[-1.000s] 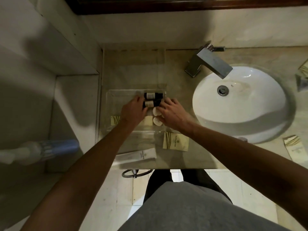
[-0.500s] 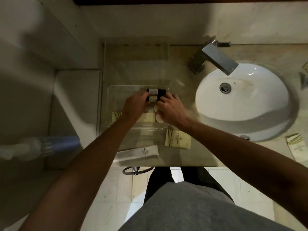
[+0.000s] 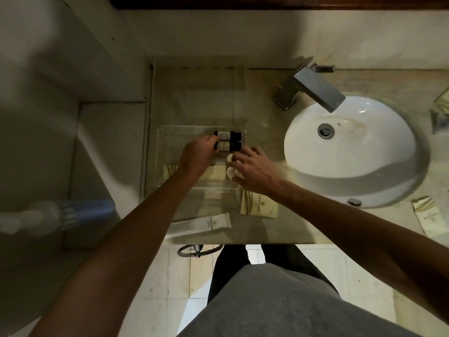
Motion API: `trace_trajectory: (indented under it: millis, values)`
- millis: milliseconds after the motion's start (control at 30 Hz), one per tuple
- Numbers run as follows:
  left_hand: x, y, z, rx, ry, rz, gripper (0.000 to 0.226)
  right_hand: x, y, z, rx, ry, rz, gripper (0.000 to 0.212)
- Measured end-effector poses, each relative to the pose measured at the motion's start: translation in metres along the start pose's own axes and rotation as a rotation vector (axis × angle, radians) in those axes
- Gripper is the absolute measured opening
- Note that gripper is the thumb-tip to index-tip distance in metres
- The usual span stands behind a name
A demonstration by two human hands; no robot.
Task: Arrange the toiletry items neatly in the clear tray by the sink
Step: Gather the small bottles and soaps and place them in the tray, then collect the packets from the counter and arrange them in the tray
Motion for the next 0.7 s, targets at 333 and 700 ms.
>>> trace_trajectory:
  millis: [333, 700]
  values:
    - [-0.009, 0.033, -0.017, 0.23, 0.182, 0.27, 0.053, -0.033, 0.017, -0.016, 0.079, 0.224, 0.179, 0.048]
    - [0.077, 0.322, 0.033, 0.134, 0.069, 0.747, 0.06, -0.267, 0.2, 0.005, 0.138, 0.359, 0.775, 0.047]
Point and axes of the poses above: each hand's wrist, its own x-axis towards the middle knuckle, its own z-axis out of the palm, y = z × x, the point moved 1 cm from there along x, towards the middle knuckle, and after that the axes turned 9 degrees about -y, right-handed, at the moved point
